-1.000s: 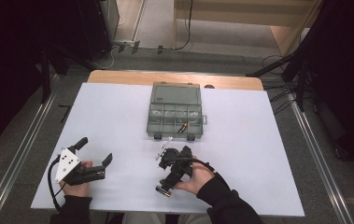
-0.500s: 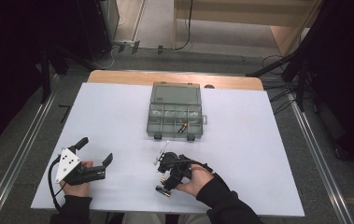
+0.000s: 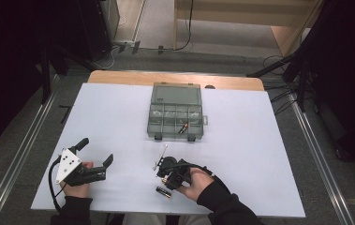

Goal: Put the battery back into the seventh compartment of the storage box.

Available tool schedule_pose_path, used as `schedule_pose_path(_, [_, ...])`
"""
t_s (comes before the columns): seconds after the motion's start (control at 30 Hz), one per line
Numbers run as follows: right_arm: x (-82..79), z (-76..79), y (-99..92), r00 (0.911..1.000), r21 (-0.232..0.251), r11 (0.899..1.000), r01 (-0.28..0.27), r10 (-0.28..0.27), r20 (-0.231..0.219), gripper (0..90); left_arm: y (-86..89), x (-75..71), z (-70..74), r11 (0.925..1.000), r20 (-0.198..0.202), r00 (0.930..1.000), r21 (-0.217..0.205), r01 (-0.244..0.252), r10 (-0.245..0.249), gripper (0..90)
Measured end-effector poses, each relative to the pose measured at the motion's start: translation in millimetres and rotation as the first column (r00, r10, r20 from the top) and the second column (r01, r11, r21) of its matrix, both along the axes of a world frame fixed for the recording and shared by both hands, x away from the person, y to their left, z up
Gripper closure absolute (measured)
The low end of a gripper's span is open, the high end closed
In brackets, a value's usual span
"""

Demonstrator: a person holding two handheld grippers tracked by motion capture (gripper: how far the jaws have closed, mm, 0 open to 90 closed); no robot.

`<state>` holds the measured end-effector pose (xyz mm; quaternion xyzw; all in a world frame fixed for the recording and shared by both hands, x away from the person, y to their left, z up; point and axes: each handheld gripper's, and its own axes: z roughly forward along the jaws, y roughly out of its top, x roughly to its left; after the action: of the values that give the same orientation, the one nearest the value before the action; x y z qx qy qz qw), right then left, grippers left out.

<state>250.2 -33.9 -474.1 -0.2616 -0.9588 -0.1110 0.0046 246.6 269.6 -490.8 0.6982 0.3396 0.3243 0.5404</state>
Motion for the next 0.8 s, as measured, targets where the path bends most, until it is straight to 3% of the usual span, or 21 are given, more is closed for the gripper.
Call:
schedule_pose_path(0.23, [4.0, 3.3, -8.7, 0.9983, 0.045, 0.997, 0.058, -0.058, -0.003, 77.7, -0.1, 0.1, -0.1, 1.0000, -0.001, 1.0000, 0.001, -0.001, 0.001, 0.0])
schedule_pose_path(0.37, [3.6, 8.4, -19.7, 0.9923, 0.136, 0.984, 0.117, -0.121, 0.025, 77.8, -0.4, 0.4, -0.4, 1.0000, -0.003, 1.0000, 0.001, -0.002, 0.002, 0.0])
schedule_pose_path(0.4, [3.6, 8.4, -19.7, 0.9923, 0.136, 0.984, 0.117, -0.121, 0.025, 77.8, -0.4, 0.4, -0.4, 1.0000, -0.003, 1.0000, 0.001, -0.002, 0.002, 0.0])
schedule_pose_path(0.5, [4.3, 12.8, -26.5, 0.9851, 0.187, 0.970, 0.154, -0.166, 0.047, 77.7, -0.7, 0.2, -0.5, 1.0000, -0.003, 1.0000, 0.002, -0.002, 0.002, 0.0])
schedule_pose_path(0.53, [6.7, 15.9, -33.4, 0.9752, 0.246, 0.950, 0.194, -0.214, 0.056, 77.7, -0.9, 0.1, -0.4, 1.0000, -0.003, 1.0000, 0.004, -0.002, 0.002, 0.0])
schedule_pose_path(0.57, [7.5, 16.9, -35.9, 0.9706, 0.265, 0.942, 0.207, -0.232, 0.065, 77.7, -1.0, 0.1, -0.5, 1.0000, -0.005, 1.0000, 0.004, -0.002, 0.002, 0.0])
schedule_pose_path(0.63, [10.3, 19.0, -42.9, 0.9558, 0.321, 0.915, 0.244, -0.283, 0.081, 77.7, -1.1, 0.2, -0.5, 1.0000, -0.004, 1.0000, 0.004, -0.002, 0.002, 0.0])
schedule_pose_path(0.67, [10.3, 19.0, -42.9, 0.9558, 0.321, 0.915, 0.244, -0.283, 0.081, 77.7, -1.1, 0.2, -0.5, 1.0000, -0.004, 1.0000, 0.004, -0.002, 0.002, 0.0])
schedule_pose_path(0.7, [12.4, 19.7, -47.1, 0.9483, 0.354, 0.897, 0.265, -0.309, 0.073, 77.7, -1.0, 0.2, -0.5, 1.0000, -0.004, 1.0000, 0.004, -0.003, 0.003, 0.0])
schedule_pose_path(0.73, [16.5, 21.6, -54.4, 0.9330, 0.416, 0.859, 0.297, -0.354, 0.065, 77.7, -0.9, 0.4, -0.6, 1.0000, -0.006, 1.0000, 0.003, -0.004, 0.004, 0.0])
schedule_pose_path(0.8, [19.3, 22.9, -57.9, 0.9239, 0.450, 0.835, 0.316, -0.379, 0.055, 77.7, -0.9, 0.7, -0.8, 1.0000, -0.008, 0.9999, 0.006, -0.007, 0.007, 0.0])
